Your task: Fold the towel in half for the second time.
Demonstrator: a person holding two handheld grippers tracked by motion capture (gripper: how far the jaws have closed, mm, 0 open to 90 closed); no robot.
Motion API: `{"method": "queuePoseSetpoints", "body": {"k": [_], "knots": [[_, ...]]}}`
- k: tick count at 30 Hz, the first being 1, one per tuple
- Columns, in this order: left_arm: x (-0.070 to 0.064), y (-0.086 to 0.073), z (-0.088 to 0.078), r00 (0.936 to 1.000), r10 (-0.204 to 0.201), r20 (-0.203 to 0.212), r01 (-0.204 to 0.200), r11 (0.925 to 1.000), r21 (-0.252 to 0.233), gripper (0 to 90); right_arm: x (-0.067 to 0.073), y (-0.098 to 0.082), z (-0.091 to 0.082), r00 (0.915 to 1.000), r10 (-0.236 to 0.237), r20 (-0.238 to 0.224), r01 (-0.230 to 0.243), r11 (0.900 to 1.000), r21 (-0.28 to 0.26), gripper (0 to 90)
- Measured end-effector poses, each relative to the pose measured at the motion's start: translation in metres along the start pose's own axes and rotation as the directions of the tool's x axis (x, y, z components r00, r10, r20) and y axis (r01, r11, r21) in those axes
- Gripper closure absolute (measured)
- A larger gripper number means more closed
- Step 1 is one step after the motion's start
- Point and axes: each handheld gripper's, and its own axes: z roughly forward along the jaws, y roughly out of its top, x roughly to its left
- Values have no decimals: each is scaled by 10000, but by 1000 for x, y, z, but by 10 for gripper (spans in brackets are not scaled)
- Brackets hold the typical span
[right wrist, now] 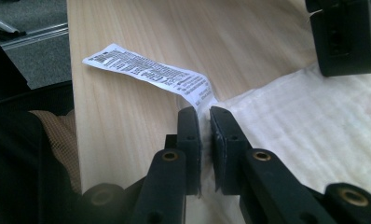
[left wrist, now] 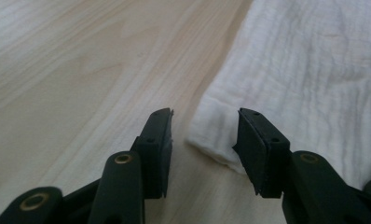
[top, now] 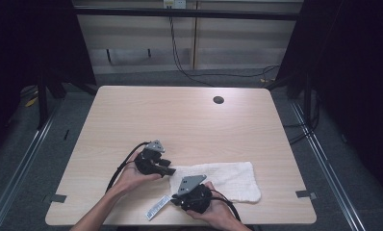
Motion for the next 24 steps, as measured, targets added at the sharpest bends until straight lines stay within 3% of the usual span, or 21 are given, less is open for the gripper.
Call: {"method": "queuePoseSetpoints", "body": {"k": [4,6,8,9,14,19,24], "knots": [[-3,0,1,9997,213,-83,-213,9998,-44,596,-1,0,0,9999,125,-103,-125,9999,-31,827],[-4,0,2,9989,447,-100,-448,9990,-29,650,-1,0,1,9997,213,-139,-214,9997,-106,828],[-4,-1,4,9982,528,275,-525,9986,-104,734,-1,0,1,9996,242,-130,-243,9996,-113,828],[-5,-1,3,9981,599,151,-598,9982,-41,761,-1,-1,1,9995,266,-151,-268,9996,-115,828],[-1,-2,6,9989,35,462,-22,9996,-280,848,-4,-1,0,9982,519,-295,-523,9985,-136,832],[-2,-2,6,9989,-15,465,30,9995,-304,857,-3,0,0,9954,906,-318,-914,9956,-219,841],[-2,0,4,9982,-86,600,109,9992,-381,858,-1,3,-3,9943,980,-429,-995,9945,-329,842]]}}
